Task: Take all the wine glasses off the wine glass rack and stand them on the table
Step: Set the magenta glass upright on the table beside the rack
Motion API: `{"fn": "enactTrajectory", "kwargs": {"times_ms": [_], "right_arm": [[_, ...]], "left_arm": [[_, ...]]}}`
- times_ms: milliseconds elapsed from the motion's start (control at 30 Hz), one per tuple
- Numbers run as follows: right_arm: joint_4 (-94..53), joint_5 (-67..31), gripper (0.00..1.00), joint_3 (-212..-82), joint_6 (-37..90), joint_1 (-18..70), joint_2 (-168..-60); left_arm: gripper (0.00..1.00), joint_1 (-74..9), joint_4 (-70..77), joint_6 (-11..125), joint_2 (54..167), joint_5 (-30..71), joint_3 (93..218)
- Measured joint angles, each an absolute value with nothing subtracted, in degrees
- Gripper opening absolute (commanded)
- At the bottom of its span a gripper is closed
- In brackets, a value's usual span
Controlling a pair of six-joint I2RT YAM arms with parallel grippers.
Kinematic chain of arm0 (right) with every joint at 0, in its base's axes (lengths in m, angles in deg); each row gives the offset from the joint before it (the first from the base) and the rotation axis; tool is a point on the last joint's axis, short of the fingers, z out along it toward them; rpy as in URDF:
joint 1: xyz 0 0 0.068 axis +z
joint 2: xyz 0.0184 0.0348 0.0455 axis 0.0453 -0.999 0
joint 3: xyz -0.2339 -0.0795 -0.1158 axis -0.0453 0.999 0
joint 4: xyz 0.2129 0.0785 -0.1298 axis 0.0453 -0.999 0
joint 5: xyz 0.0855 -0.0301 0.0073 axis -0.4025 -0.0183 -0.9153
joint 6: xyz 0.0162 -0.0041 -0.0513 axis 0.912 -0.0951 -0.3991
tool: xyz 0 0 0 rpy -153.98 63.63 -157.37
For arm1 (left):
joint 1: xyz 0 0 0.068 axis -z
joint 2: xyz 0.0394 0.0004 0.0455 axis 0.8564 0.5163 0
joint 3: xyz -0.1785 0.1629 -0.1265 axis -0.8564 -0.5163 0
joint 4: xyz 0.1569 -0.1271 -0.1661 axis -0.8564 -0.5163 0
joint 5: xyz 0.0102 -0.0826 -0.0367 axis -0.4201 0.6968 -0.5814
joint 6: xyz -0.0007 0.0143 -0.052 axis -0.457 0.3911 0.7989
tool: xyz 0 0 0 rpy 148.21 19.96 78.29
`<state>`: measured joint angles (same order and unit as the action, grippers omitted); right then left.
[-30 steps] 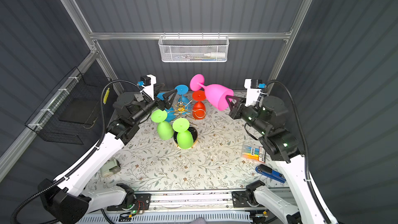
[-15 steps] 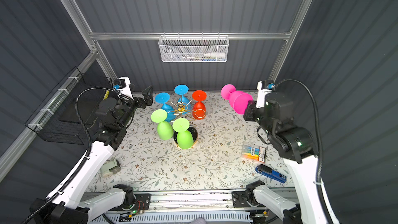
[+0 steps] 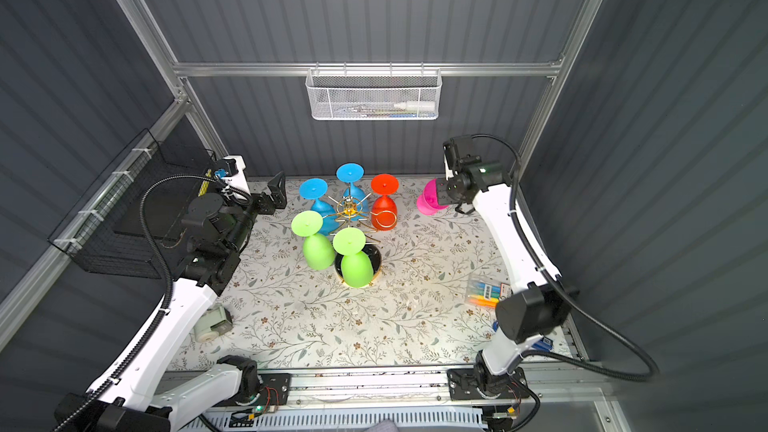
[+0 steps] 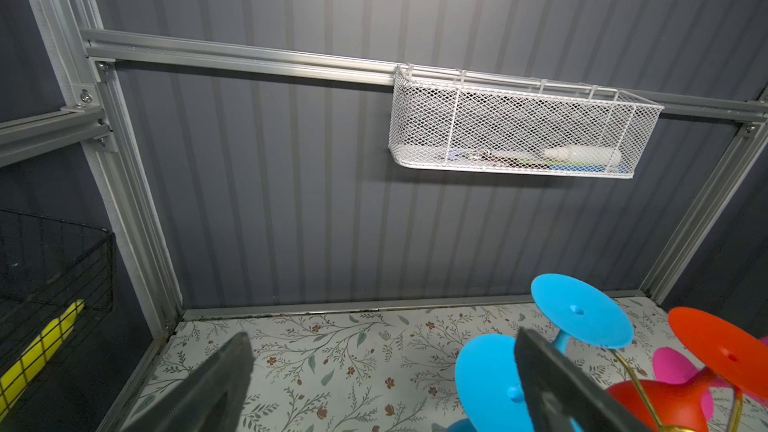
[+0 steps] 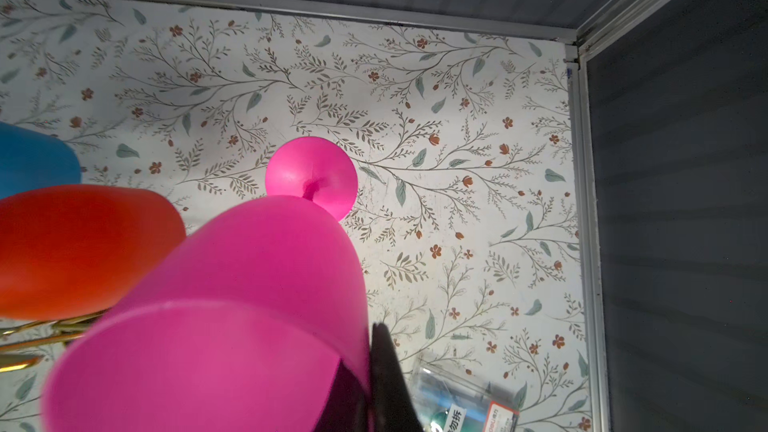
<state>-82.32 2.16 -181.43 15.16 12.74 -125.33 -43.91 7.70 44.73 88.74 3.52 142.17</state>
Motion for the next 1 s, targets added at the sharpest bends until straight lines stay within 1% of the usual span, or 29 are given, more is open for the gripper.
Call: {"fn": "enactTrajectory", "kwargs": {"times_ms": [267,533,633,767,867,1000], "right_arm": [[-86.08,1.35,0.00,-197.19,12.84,11.34,-144.76],[-89.70,1.31,0.00,-210.96,11.38,10.53,-157.40],[-90.27,1.16,0.00,-212.58,11.10,10.35,-159.54],[-91.30,1.07,0.04,-212.60,10.81,10.16,-160.68],[-91.52,0.63,0.09,-212.75,10.59,10.11,-160.65],[-91.89,-0.09,0.19,-212.82,10.05,10.09,-160.65]], "left_arm": [[1.00,-43.91,6.83,42.41,86.90,1.40,141.03],[1.00,-43.91,6.72,42.00,86.49,1.01,140.92],[1.00,-43.91,6.59,42.02,86.49,1.03,140.92],[1.00,-43.91,6.24,42.02,86.49,1.05,140.92],[1.00,-43.91,6.02,42.04,86.49,1.14,140.92],[1.00,-43.91,5.93,42.06,86.49,1.29,140.88]]}}
